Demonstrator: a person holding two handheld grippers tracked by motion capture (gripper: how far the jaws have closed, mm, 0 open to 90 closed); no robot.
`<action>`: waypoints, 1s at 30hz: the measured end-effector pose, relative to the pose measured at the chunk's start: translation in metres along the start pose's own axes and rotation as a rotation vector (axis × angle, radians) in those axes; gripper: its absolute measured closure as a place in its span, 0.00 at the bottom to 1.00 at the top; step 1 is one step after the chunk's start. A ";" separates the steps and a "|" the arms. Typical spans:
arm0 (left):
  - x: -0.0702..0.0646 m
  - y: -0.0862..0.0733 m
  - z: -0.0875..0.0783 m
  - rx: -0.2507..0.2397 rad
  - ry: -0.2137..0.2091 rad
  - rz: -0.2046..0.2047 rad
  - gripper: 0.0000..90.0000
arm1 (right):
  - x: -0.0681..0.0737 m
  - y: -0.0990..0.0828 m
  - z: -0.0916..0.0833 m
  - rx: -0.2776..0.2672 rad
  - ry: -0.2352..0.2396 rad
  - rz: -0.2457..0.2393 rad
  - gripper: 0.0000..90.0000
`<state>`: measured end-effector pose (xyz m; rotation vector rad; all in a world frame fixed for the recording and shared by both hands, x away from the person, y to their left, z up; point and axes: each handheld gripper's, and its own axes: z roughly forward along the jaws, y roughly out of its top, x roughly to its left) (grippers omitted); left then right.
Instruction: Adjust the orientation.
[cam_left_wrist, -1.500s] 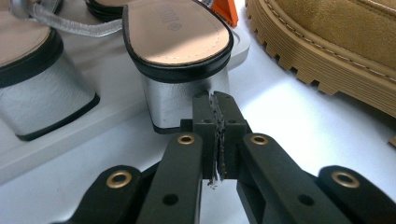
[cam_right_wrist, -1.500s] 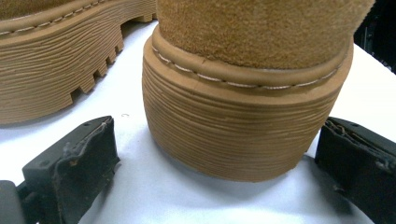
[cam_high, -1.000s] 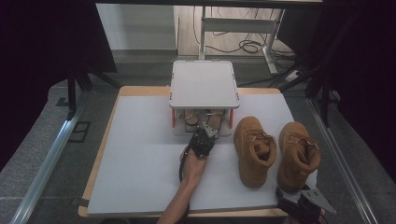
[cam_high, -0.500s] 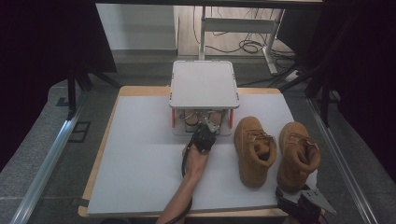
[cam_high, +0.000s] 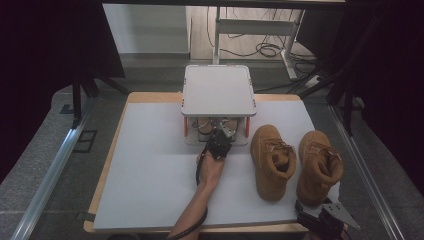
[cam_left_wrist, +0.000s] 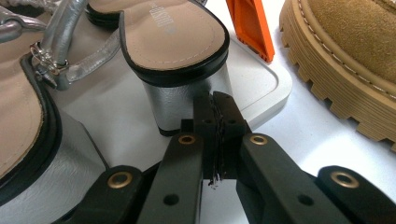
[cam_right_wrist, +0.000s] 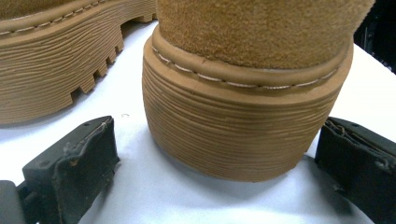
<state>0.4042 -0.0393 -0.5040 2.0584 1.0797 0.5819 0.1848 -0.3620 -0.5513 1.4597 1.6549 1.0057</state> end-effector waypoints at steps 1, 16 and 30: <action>0.001 0.000 0.000 0.004 -0.002 0.004 0.99 | 0.000 0.000 0.000 0.000 0.000 0.000 0.00; -0.001 -0.003 -0.009 -0.013 -0.062 -0.035 0.77 | 0.000 0.000 0.000 0.000 0.001 0.000 0.00; 0.003 -0.006 -0.033 -0.036 -0.158 -0.021 0.40 | 0.000 0.000 0.000 0.000 0.000 0.000 0.00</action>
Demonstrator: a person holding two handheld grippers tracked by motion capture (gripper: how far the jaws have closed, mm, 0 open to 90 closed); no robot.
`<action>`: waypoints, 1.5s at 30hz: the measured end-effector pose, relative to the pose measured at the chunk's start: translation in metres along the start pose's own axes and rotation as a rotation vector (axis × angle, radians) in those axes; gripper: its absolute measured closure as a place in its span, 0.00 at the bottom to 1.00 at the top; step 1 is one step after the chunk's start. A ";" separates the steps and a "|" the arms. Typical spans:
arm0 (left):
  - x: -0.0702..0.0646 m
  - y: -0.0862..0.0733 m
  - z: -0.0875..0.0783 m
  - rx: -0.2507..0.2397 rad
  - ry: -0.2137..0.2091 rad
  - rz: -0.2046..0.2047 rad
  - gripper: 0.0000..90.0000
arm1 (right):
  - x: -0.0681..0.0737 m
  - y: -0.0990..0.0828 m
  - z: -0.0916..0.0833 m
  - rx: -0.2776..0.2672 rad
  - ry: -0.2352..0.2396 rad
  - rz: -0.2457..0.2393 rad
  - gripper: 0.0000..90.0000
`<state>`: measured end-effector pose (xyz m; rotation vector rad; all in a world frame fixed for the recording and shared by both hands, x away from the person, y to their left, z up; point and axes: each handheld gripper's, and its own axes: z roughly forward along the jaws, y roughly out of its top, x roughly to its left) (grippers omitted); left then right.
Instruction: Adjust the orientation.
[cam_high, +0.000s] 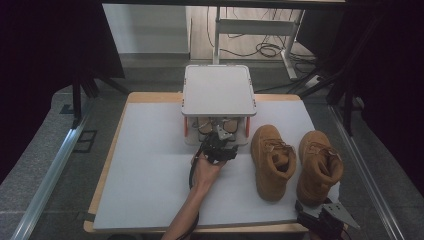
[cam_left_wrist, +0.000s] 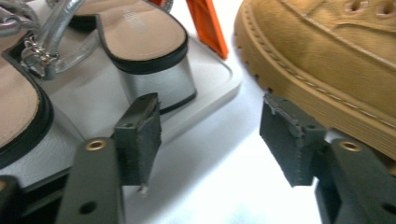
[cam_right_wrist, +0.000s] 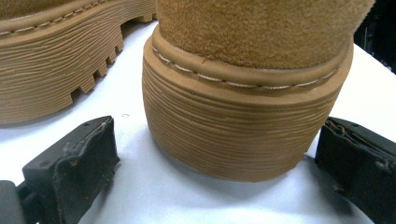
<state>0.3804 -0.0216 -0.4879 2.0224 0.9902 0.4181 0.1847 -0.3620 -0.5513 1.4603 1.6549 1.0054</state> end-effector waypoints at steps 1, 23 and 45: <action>0.000 -0.001 -0.004 -0.003 -0.019 -0.001 0.34 | 0.000 0.000 0.000 0.001 0.001 0.002 0.00; 0.001 -0.012 -0.046 0.015 -0.095 0.049 0.16 | 0.000 0.000 0.000 0.000 0.000 0.000 0.00; 0.020 -0.043 -0.105 0.000 -0.070 0.065 0.14 | 0.000 0.000 0.000 0.000 -0.001 0.002 0.00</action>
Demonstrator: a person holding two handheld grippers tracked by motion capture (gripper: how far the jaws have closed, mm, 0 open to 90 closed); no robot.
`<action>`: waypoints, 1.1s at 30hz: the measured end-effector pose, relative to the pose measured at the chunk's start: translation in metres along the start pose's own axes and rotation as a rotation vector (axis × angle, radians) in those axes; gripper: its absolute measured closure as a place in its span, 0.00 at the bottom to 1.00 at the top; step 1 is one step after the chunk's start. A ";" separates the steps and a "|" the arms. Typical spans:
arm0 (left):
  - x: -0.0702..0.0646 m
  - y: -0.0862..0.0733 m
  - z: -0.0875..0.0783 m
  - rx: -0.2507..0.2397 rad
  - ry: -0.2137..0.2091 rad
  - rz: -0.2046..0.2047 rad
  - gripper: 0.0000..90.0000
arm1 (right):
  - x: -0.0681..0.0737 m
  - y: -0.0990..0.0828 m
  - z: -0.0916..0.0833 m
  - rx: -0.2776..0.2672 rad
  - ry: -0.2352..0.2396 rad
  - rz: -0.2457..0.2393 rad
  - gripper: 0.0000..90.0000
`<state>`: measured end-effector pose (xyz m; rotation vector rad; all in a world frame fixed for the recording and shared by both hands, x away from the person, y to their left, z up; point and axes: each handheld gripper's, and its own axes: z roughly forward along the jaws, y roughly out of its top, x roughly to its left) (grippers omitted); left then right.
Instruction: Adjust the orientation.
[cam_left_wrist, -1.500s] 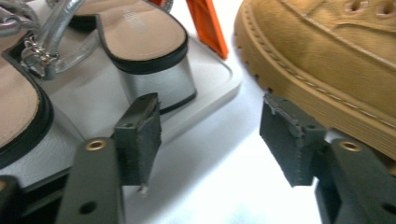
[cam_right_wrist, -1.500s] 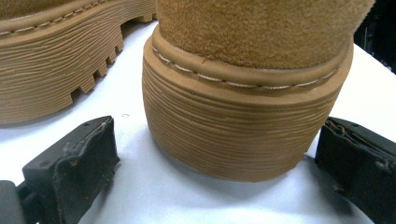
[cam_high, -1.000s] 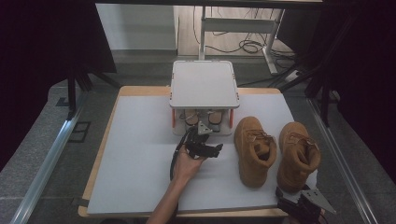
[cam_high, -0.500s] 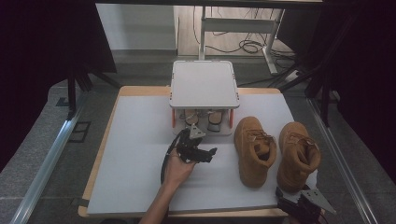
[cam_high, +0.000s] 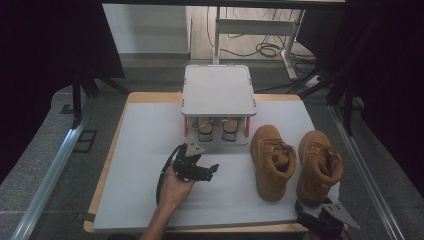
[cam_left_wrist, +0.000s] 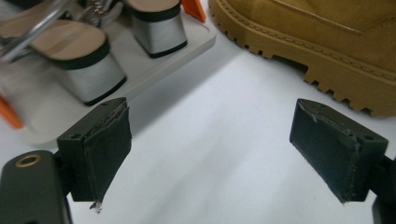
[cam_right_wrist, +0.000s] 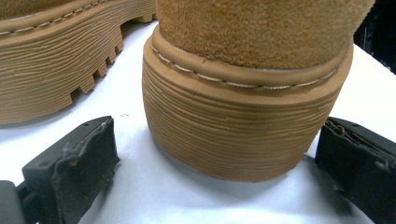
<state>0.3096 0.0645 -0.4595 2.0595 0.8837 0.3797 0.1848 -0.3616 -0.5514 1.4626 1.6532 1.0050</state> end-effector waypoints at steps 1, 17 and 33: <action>0.001 -0.002 -0.003 -0.005 0.002 -0.002 0.14 | 0.000 0.000 0.000 0.000 0.000 0.000 0.00; 0.011 -0.047 -0.028 0.023 0.053 -0.025 0.14 | 0.001 0.000 0.000 0.000 -0.005 0.002 0.00; 0.019 -0.087 -0.021 0.123 0.085 -0.059 0.15 | 0.001 0.003 0.000 0.024 -0.006 0.003 0.00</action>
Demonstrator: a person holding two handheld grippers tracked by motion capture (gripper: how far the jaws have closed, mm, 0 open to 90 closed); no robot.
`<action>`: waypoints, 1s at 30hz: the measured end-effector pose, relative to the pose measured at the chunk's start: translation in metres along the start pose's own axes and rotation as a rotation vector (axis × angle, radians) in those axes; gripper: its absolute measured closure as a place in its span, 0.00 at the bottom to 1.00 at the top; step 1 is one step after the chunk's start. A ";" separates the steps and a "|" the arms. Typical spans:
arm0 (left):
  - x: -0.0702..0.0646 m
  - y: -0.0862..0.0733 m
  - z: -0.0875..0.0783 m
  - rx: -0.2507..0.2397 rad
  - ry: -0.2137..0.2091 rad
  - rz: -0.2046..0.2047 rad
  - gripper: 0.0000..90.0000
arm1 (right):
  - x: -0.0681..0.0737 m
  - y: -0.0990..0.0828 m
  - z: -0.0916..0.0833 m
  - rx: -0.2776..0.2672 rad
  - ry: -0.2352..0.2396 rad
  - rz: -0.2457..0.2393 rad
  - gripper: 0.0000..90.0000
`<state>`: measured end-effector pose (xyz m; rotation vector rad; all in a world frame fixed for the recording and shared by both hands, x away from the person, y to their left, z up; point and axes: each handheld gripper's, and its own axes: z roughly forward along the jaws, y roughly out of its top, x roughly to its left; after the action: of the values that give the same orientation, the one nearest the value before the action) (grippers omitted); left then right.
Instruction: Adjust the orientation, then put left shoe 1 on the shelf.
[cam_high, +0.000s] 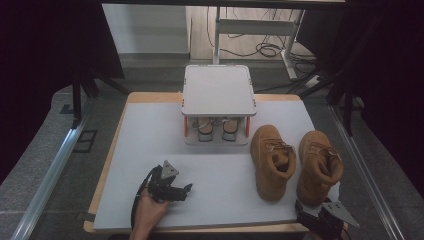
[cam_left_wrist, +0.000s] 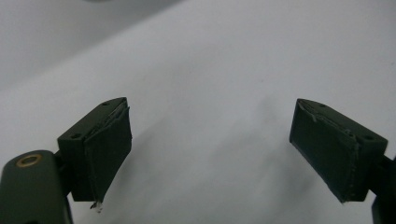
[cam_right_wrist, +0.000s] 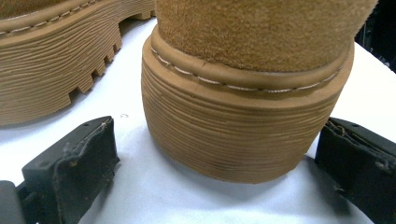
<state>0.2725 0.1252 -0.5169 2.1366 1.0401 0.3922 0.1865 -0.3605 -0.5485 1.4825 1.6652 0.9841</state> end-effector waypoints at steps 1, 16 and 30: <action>0.001 -0.002 0.001 0.005 -0.001 -0.006 0.15 | 0.000 0.000 0.000 0.000 0.000 0.000 0.00; 0.002 -0.004 0.005 0.026 0.021 -0.017 0.18 | -0.001 0.004 -0.002 0.033 0.005 -0.021 0.00; 0.002 -0.004 0.005 0.025 0.024 -0.014 0.18 | -0.006 0.011 -0.019 0.042 0.022 -0.049 0.00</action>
<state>0.2738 0.1257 -0.5236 2.1499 1.0782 0.4005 0.1758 -0.3675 -0.5303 1.4563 1.7394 0.9473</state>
